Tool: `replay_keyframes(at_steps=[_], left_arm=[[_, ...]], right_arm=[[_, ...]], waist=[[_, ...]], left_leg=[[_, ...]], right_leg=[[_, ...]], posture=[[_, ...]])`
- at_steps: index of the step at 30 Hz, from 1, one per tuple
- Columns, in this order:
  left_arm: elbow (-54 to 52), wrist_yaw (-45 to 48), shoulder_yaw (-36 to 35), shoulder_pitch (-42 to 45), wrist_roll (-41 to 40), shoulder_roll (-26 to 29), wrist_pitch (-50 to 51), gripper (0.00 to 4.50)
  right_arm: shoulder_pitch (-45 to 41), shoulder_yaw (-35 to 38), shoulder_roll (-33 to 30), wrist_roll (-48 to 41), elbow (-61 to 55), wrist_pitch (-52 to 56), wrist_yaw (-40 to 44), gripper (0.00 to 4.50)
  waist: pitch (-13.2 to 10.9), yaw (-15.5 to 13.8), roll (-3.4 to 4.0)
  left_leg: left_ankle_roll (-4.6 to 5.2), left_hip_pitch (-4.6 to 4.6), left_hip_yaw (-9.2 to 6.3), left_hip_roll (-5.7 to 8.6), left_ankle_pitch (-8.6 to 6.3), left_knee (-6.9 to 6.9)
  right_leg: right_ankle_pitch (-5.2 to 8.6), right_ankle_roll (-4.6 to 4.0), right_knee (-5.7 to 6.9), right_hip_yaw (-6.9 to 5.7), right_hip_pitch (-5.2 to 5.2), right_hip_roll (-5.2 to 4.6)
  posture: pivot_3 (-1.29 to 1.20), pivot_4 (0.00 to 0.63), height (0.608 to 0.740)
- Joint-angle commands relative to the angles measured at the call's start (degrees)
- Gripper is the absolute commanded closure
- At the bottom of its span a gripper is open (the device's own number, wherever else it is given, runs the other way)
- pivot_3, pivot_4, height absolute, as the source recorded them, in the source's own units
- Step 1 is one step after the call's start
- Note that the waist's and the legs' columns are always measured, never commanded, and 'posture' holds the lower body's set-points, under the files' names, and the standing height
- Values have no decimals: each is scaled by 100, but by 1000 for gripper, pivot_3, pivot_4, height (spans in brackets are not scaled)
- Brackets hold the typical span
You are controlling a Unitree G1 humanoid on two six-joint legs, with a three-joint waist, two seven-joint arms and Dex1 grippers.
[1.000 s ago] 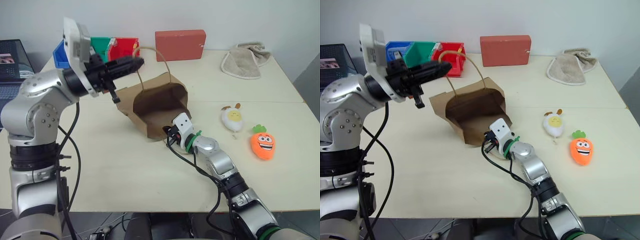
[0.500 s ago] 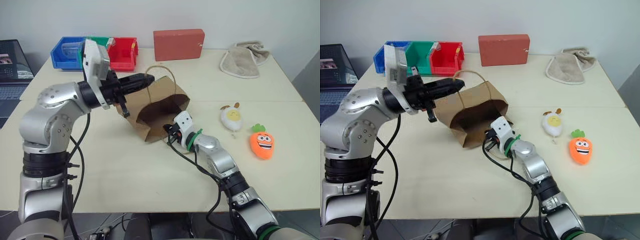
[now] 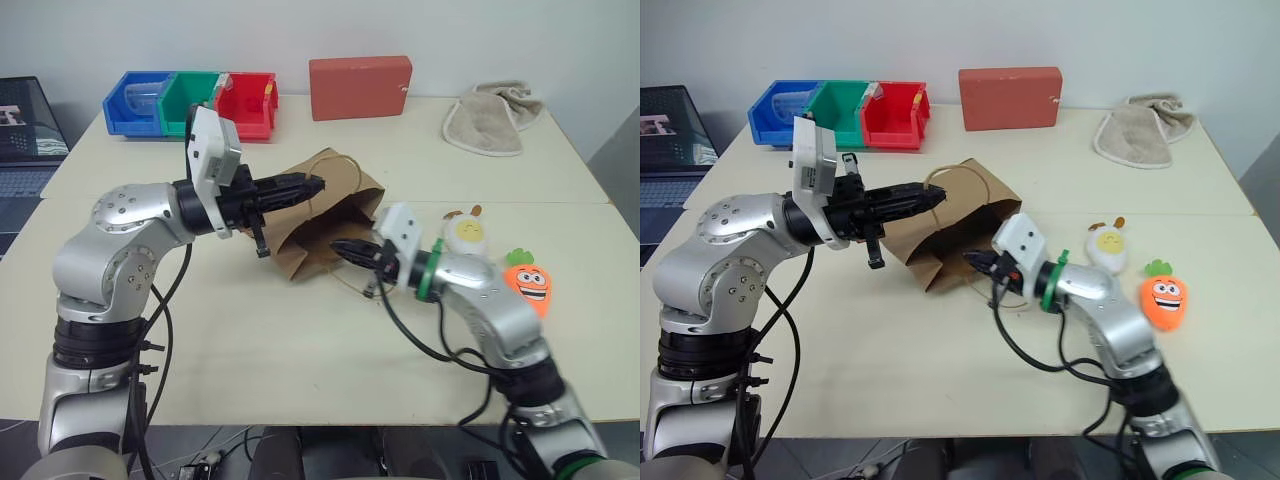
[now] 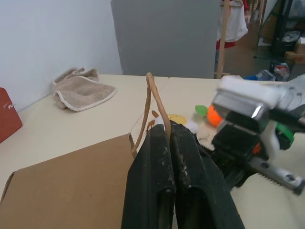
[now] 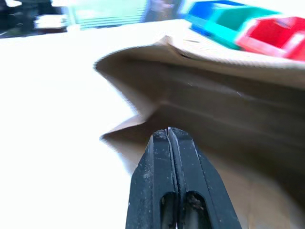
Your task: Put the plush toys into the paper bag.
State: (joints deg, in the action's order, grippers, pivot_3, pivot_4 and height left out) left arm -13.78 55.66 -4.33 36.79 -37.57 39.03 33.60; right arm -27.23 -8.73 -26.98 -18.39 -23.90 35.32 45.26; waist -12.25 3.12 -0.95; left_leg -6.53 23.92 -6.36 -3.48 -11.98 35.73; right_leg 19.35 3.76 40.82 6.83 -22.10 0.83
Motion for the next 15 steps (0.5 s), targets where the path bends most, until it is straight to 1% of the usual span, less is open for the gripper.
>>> replay_keyframes(at_steps=[1, 2, 4, 5, 7, 8, 9, 12, 15], left_arm=[[-165, -3, -27, 10, 9, 8, -69, 4500], [-160, -6, -34, 11, 7, 11, -66, 4500], [-160, -10, -43, 12, 2, 17, -61, 4500], [-175, -20, -48, -1, -14, 16, -43, 4500], [-200, -27, -49, -32, -32, 13, -22, 4500], [-208, -25, -46, -45, -35, 13, -19, 4500], [-221, -29, -45, -48, -41, 15, -11, 4500], [-242, -45, -22, -18, -42, 6, 6, 4500], [-262, -72, -41, -11, -66, -6, 30, 4500]], right_arm=[[77, 682, -529, -390, -435, 65, 300, 3648], [112, 792, -806, -191, -319, -70, 278, 3294], [160, 909, -1144, 21, -179, -246, 240, 2555], [322, 882, -1498, 453, 259, -521, 155, 2156], [533, 743, -1949, 1073, 959, -907, 6, 1482], [584, 663, -2069, 1270, 1214, -1045, -51, 1482], [593, 620, -2105, 1338, 1334, -1131, -71, 1482], [500, 246, -2181, 1953, 2176, -1728, -193, 1482], [482, 155, -2137, 2137, 2468, -1966, -203, 1482]], waist=[[1, -7, -4], [1, -5, -4], [1, 0, -4], [1, 2, -4], [2, 2, -6], [3, -10, -8], [2, -11, -9], [1, 47, -8], [1, 74, -7]], left_leg=[[0, -1, 0, 1, 0, 0], [0, -1, -1, -1, 0, 1], [1, -4, 1, -1, 0, 1], [1, -4, 2, -1, 0, 2], [1, -3, 6, 1, 0, 3], [1, -3, 8, 1, 0, 4], [1, -2, 8, 2, 0, 6], [1, -4, 13, 1, 0, 6], [1, -6, 16, 0, 0, 5]], right_leg=[[0, 0, 0, 0, 1, -1], [0, 0, -1, -2, 1, 1], [0, 0, 0, 1, 2, 1], [0, 0, 0, 2, 1, 1], [0, 1, -2, 6, 1, 0], [0, 1, -6, 7, 2, -1], [-1, 3, -9, 7, 3, -2], [-2, 3, -5, 12, 1, -1], [-2, 3, -3, 16, 0, 0]], posture=[[0, 150, 740], [0, 150, 740], [0, 150, 740], [0, 150, 740], [0, 150, 740], [0, 150, 740], [0, 150, 740], [0, 150, 740], [0, 150, 740]])
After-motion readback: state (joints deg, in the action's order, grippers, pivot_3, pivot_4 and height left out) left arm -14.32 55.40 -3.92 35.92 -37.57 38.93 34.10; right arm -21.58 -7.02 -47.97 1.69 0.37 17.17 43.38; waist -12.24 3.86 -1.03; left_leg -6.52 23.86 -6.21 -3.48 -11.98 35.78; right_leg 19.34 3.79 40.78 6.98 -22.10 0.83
